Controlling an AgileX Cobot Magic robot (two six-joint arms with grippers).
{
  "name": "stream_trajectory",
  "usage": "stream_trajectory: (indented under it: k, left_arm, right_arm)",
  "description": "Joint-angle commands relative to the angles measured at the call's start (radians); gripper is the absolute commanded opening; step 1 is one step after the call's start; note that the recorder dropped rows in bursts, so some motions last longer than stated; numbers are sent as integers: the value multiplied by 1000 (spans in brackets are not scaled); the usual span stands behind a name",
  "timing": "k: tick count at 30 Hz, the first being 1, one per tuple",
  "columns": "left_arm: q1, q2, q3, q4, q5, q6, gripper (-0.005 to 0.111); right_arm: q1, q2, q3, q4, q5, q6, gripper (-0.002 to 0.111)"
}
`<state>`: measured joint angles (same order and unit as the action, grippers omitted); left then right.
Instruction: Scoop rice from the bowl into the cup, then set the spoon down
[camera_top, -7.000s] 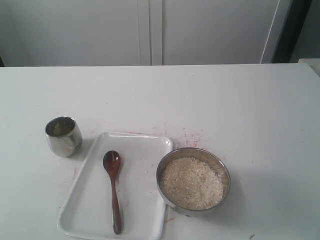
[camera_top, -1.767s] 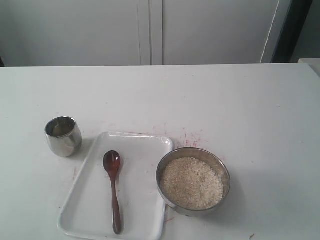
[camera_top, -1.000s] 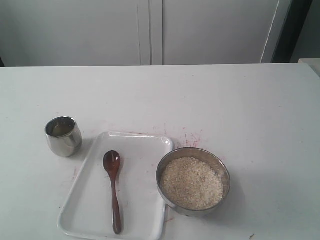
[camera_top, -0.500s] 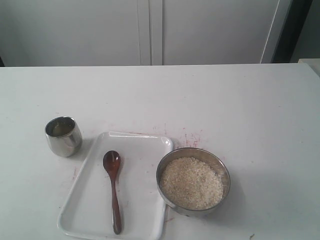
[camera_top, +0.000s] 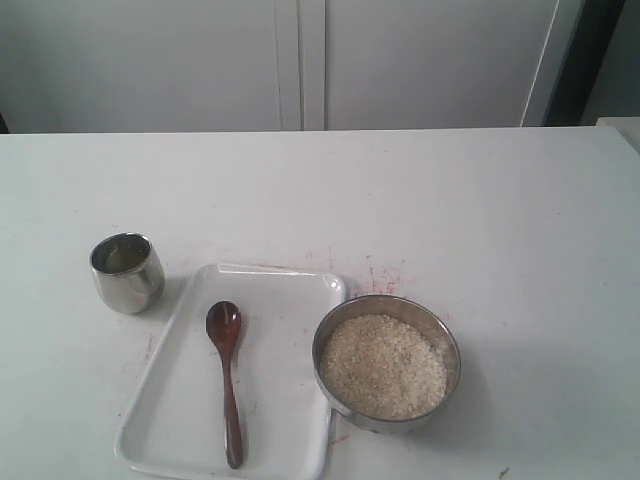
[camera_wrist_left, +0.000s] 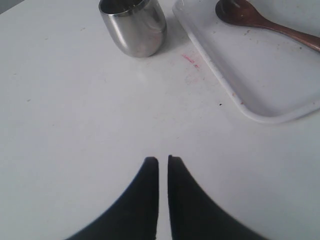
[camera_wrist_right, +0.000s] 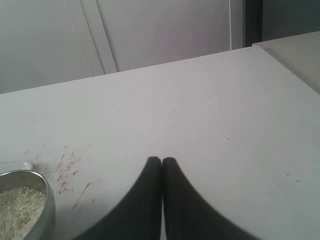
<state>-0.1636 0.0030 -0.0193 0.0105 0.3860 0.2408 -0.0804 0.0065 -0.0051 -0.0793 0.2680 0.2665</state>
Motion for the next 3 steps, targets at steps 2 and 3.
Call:
stream_trajectory:
  k: [2,3]
  left_arm:
    - [0,-3,9,-2,33,-6,14]
    - [0,-3,9,-2,33,-6,14]
  right_arm:
    - [-7,-7,5,-2,-4,-9,0]
    - [-7,-7,5,-2,-4,-9,0]
